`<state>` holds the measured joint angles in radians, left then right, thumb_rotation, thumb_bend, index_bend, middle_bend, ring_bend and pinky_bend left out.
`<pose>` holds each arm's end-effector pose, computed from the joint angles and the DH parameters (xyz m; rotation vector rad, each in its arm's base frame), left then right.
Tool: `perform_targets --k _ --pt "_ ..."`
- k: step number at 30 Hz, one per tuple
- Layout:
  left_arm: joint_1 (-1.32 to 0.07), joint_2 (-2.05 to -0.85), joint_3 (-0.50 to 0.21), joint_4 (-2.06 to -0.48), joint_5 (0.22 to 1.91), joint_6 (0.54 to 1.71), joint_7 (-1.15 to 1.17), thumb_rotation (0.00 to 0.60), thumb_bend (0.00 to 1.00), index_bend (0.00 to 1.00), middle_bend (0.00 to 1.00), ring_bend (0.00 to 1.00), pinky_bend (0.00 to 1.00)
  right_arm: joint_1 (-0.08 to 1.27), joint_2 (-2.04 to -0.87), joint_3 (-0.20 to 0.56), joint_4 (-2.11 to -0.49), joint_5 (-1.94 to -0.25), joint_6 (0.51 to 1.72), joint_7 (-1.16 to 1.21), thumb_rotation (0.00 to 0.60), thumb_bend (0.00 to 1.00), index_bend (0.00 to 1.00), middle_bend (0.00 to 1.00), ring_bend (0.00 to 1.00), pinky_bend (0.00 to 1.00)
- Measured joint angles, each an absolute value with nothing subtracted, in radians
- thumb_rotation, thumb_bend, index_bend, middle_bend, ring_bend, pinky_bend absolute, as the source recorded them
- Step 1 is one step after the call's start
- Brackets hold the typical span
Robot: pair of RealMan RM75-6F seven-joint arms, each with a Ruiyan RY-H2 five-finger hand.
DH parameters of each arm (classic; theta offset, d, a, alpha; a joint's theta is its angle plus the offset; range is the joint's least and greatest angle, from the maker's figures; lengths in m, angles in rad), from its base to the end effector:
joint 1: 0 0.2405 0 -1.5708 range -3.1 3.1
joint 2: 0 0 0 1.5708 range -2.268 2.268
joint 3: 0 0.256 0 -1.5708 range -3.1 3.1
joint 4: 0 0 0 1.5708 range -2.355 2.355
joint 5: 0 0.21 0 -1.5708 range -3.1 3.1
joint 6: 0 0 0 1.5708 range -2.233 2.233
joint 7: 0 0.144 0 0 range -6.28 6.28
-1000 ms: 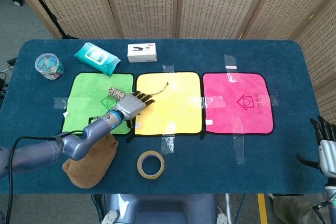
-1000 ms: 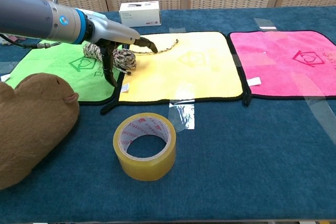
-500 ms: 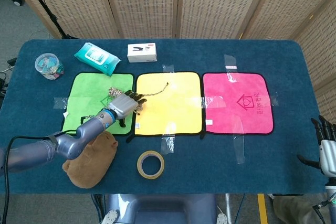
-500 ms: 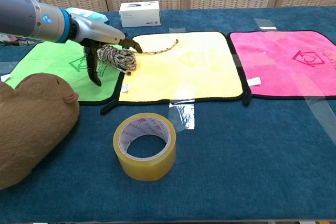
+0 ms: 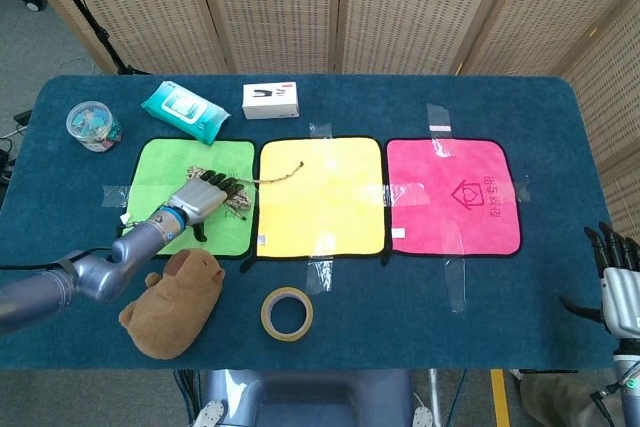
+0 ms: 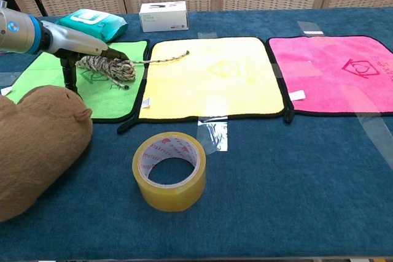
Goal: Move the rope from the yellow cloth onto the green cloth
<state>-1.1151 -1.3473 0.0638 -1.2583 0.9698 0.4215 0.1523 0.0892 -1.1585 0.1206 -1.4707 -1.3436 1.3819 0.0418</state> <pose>-0.1739 0.4194 0.0183 -2.1693 -0.9090 -0.3433 -0.3550 -0.1972 0.1688 1.2543 -0.9480 0.7870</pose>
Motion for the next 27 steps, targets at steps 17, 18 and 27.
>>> perform_targets --k 17,18,27 --pt "-0.984 -1.298 0.06 -1.169 1.13 0.392 -0.01 0.6 0.11 0.0 0.0 0.0 0.03 0.095 -1.168 0.111 -1.474 -1.355 1.375 0.027 0.6 0.0 0.0 0.0 0.0 0.0" --pt "-0.979 -1.295 0.058 -1.168 1.138 0.393 -0.02 0.6 0.11 0.0 0.0 0.0 0.03 0.095 -1.168 0.111 -1.475 -1.356 1.375 0.027 0.6 0.0 0.0 0.0 0.0 0.0" --pt "-0.931 -1.238 0.013 -1.222 1.259 0.469 -0.14 0.6 0.1 0.0 0.0 0.0 0.0 0.096 -1.166 0.109 -1.478 -1.361 1.376 0.032 0.6 0.0 0.0 0.0 0.0 0.0"
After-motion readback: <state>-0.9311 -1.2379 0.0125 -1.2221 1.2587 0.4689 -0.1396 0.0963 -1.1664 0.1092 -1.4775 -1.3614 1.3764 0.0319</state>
